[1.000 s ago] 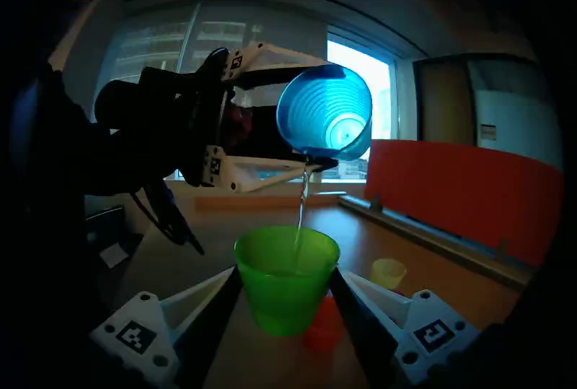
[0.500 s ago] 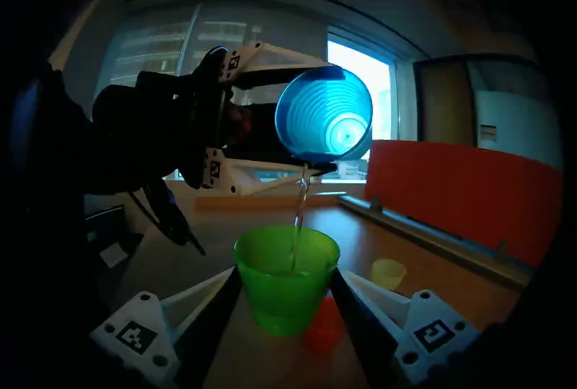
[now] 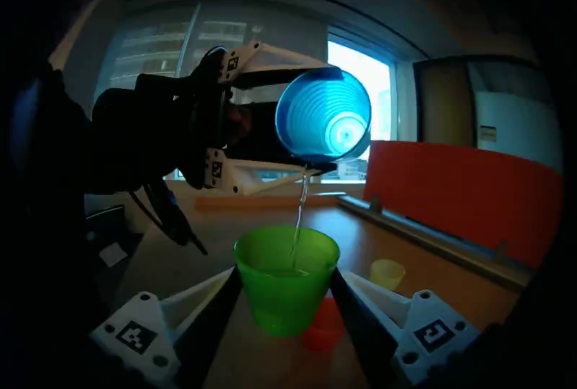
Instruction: Pour water
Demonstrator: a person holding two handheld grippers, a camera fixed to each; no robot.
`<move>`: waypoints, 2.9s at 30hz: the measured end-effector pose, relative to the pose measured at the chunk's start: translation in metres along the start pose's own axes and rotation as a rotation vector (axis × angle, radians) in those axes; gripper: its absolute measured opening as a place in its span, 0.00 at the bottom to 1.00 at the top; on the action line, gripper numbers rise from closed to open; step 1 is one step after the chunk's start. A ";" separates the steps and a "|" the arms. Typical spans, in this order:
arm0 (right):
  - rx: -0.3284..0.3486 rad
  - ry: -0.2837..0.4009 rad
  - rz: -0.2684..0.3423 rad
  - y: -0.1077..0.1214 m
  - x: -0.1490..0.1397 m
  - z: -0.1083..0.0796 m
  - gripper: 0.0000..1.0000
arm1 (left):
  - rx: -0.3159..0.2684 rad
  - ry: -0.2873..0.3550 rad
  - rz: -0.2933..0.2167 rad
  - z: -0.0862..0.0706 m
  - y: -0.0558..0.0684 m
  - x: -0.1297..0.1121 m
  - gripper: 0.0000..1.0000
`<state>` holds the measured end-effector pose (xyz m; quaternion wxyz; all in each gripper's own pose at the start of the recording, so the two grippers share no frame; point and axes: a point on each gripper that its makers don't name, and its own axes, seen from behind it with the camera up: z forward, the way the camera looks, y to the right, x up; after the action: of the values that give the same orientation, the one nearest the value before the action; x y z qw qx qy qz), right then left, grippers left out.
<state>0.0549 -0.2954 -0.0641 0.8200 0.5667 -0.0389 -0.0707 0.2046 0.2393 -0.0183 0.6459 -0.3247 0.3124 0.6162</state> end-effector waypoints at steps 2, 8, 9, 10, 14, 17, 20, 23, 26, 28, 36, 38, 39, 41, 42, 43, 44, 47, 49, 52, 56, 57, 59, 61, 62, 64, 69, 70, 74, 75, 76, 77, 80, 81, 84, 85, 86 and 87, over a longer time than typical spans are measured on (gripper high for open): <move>0.000 0.000 0.000 0.001 0.000 0.000 0.87 | -0.001 -0.001 0.005 0.000 0.000 0.000 0.87; -0.001 -0.001 -0.002 0.002 0.000 -0.001 0.87 | -0.005 -0.003 0.019 0.000 0.001 0.000 0.87; 0.000 -0.001 -0.002 0.002 0.000 -0.001 0.87 | -0.006 -0.002 0.021 0.000 0.002 0.000 0.87; 0.000 0.000 -0.002 0.002 0.000 -0.001 0.87 | -0.006 -0.002 0.022 0.000 0.002 0.000 0.87; -0.001 0.000 -0.002 0.002 0.001 -0.001 0.87 | -0.007 -0.004 0.029 0.001 0.002 -0.001 0.87; -0.001 -0.001 -0.004 0.002 0.000 -0.001 0.87 | -0.007 -0.004 0.033 0.001 0.001 0.000 0.87; -0.001 -0.003 -0.004 0.002 0.000 -0.001 0.87 | -0.008 -0.002 0.033 0.001 0.001 0.000 0.87; -0.001 -0.004 -0.005 0.002 0.000 -0.001 0.87 | -0.008 -0.002 0.035 0.000 0.000 0.001 0.87; 0.000 -0.004 -0.004 0.001 0.000 -0.001 0.87 | -0.007 -0.003 0.036 -0.001 0.000 0.001 0.87; 0.000 -0.005 -0.005 0.001 0.001 -0.001 0.87 | -0.006 -0.003 0.036 -0.001 -0.001 0.001 0.87; 0.000 -0.006 -0.004 0.001 -0.001 0.000 0.87 | -0.008 -0.003 0.040 -0.002 -0.001 0.002 0.87; -0.001 -0.005 -0.004 0.001 -0.001 0.000 0.87 | -0.008 0.000 0.038 -0.002 -0.001 0.002 0.87; -0.001 -0.005 -0.004 0.001 -0.001 0.001 0.87 | -0.008 0.001 0.036 -0.002 -0.001 0.003 0.87; -0.001 -0.006 -0.003 0.001 -0.002 0.001 0.87 | -0.010 0.002 0.038 -0.002 0.000 0.003 0.87; -0.002 -0.007 -0.002 0.001 -0.002 0.001 0.87 | -0.011 0.002 0.039 -0.002 0.000 0.003 0.87; -0.002 -0.006 -0.002 0.002 -0.002 0.000 0.87 | -0.011 0.002 0.040 -0.002 0.000 0.003 0.87; -0.002 -0.005 -0.002 0.002 -0.002 0.000 0.87 | -0.012 0.001 0.041 -0.001 0.001 0.003 0.87; -0.002 -0.004 -0.001 0.002 -0.002 -0.001 0.87 | -0.013 0.001 0.041 -0.001 0.001 0.003 0.87; -0.002 -0.004 -0.002 0.001 -0.001 -0.001 0.87 | -0.012 0.000 0.040 -0.001 0.001 0.003 0.87; -0.002 -0.005 -0.003 0.001 -0.001 -0.001 0.87 | -0.009 -0.001 0.041 -0.001 0.000 0.002 0.87; 0.000 -0.004 -0.002 -0.001 -0.002 -0.001 0.87 | -0.007 -0.002 0.035 -0.001 -0.001 0.002 0.87; 0.001 -0.004 -0.002 -0.001 -0.001 -0.001 0.87 | -0.007 -0.002 0.031 -0.001 -0.001 0.003 0.87; 0.001 -0.004 -0.003 -0.001 -0.001 -0.001 0.87 | -0.008 0.000 0.029 -0.001 0.000 0.003 0.87; 0.001 -0.004 -0.004 -0.001 -0.001 -0.001 0.87 | -0.008 0.000 0.026 -0.002 0.000 0.003 0.87; 0.001 -0.004 -0.004 -0.001 -0.001 -0.001 0.87 | -0.008 -0.002 0.024 -0.002 0.000 0.003 0.87; -0.001 -0.003 -0.003 0.000 -0.001 -0.001 0.87 | -0.009 -0.003 0.020 -0.002 0.000 0.003 0.87; -0.004 0.001 0.004 0.000 0.000 0.000 0.87 | -0.010 -0.007 0.004 -0.004 0.001 0.002 0.87; -0.005 0.001 0.005 0.000 0.000 0.000 0.87 | -0.009 -0.010 -0.001 -0.004 0.001 0.001 0.87; -0.008 0.003 0.008 0.000 0.000 0.000 0.87 | -0.008 -0.025 -0.027 -0.005 0.002 -0.004 0.87; -0.009 0.004 0.007 0.000 0.000 0.000 0.87 | -0.008 -0.029 -0.036 -0.005 0.002 -0.005 0.87; -0.010 0.004 0.008 0.000 0.000 0.000 0.87 | -0.006 -0.032 -0.045 -0.006 0.002 -0.006 0.87; -0.010 0.005 0.008 0.000 0.000 0.000 0.87 | -0.004 -0.036 -0.055 -0.006 0.002 -0.007 0.87; -0.012 0.006 0.007 0.000 0.001 -0.001 0.87 | 0.004 -0.044 -0.093 -0.007 0.001 -0.010 0.87; -0.012 0.007 0.007 0.000 0.001 -0.001 0.87 | 0.008 -0.046 -0.109 -0.008 0.001 -0.010 0.87; -0.014 0.008 0.005 0.001 0.002 -0.001 0.87 | 0.009 -0.044 -0.163 -0.009 0.001 -0.011 0.87; -0.014 0.009 0.005 0.000 0.002 -0.001 0.87 | 0.012 -0.043 -0.181 -0.009 0.000 -0.010 0.87; -0.015 0.010 0.005 0.000 0.002 -0.002 0.87 | 0.015 -0.041 -0.200 -0.010 -0.001 -0.010 0.87; -0.015 0.011 0.005 0.000 0.003 -0.002 0.87 | 0.018 -0.039 -0.220 -0.010 -0.001 -0.010 0.87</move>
<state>0.0580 -0.2941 -0.0649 0.8247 0.5607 -0.0354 -0.0656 0.2055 0.2248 -0.0159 0.7186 -0.3393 0.2680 0.5447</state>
